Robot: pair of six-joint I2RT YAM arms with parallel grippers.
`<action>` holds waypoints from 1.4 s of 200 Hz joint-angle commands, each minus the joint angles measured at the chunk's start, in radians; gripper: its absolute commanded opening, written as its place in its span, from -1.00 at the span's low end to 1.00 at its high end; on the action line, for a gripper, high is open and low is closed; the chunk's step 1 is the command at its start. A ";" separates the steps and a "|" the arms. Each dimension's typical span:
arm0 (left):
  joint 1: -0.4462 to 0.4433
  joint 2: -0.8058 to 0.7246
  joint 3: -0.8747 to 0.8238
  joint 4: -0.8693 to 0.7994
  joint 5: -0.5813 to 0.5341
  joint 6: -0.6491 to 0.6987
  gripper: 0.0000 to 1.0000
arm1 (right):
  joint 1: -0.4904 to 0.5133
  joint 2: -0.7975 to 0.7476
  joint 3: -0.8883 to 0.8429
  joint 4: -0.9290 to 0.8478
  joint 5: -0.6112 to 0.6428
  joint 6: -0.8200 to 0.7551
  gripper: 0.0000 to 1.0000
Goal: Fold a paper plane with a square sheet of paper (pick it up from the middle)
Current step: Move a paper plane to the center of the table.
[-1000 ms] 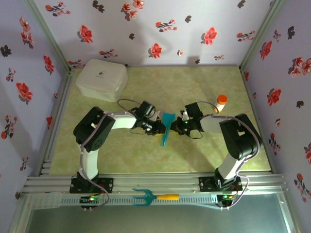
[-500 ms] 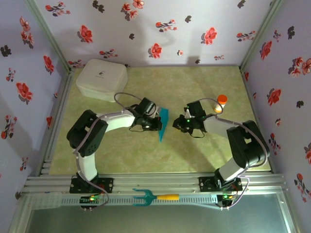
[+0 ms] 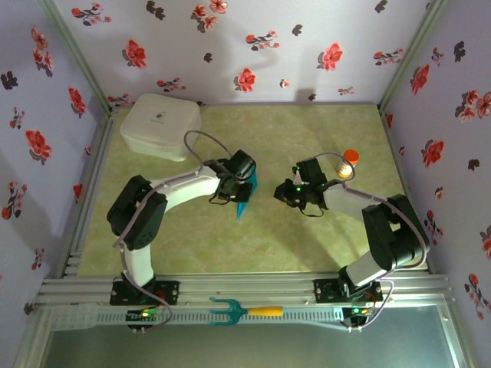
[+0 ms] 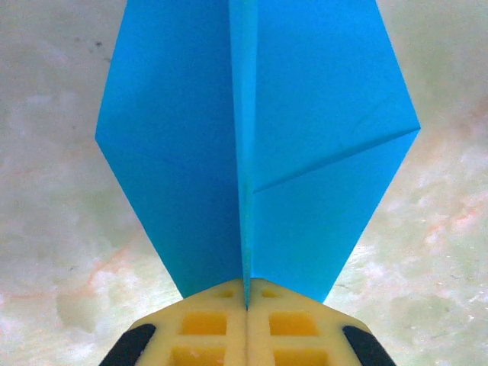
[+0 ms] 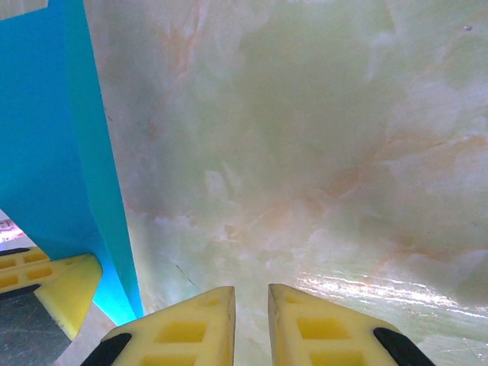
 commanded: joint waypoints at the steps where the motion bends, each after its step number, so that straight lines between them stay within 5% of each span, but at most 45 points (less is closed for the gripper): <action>1: -0.006 0.026 0.020 -0.060 -0.038 -0.011 -0.97 | 0.003 0.002 0.004 0.017 -0.008 0.013 -0.60; 280: -0.007 0.107 0.050 -0.066 0.011 -0.038 -0.66 | 0.012 0.056 0.016 0.027 -0.045 0.024 -0.56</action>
